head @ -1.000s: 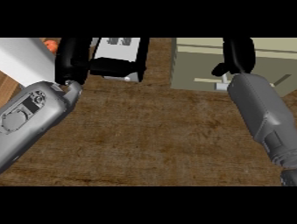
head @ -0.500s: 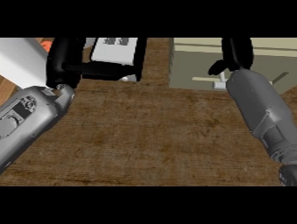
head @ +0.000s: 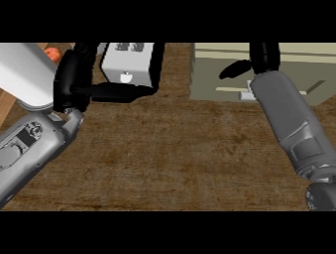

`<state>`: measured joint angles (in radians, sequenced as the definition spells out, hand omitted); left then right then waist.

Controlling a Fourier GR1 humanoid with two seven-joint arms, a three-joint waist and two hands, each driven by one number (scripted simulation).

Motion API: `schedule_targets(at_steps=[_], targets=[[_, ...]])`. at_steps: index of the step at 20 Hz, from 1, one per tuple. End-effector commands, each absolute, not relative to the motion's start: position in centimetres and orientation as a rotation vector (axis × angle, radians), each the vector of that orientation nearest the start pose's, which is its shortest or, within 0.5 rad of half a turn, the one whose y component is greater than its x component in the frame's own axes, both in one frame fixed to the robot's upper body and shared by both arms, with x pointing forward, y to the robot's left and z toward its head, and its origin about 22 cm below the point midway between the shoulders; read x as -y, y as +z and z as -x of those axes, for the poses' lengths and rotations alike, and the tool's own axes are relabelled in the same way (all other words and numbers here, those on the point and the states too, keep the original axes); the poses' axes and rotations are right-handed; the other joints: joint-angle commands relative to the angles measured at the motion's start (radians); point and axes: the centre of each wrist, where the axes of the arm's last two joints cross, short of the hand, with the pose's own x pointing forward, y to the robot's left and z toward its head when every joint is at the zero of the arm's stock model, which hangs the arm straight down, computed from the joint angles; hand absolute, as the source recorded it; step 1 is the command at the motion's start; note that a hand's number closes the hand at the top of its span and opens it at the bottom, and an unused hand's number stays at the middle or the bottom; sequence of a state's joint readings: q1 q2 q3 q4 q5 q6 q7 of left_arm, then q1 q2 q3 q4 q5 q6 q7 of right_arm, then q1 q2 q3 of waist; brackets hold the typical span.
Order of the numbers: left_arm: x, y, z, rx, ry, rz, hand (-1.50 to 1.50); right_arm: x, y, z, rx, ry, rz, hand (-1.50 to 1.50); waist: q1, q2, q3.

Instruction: Pick up the can, place it into the drawer and close the drawer

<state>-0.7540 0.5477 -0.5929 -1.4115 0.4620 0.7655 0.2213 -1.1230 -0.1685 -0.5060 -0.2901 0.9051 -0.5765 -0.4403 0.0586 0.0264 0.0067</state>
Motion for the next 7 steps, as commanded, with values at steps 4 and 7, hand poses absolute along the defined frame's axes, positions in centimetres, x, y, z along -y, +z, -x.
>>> schedule_targets(at_steps=[4,7], targets=[[-17.6,14.1,-33.6,1.699,-0.042,-0.251,-1.50,17.7,9.3,-46.3,1.953,0.201,0.640,-1.50,-0.011,-0.017,-0.004],[-18.7,13.4,-33.5,1.709,-0.055,-0.265,-1.50,17.5,11.2,-46.9,1.967,0.184,0.633,-1.50,0.000,-0.009,-0.005]])
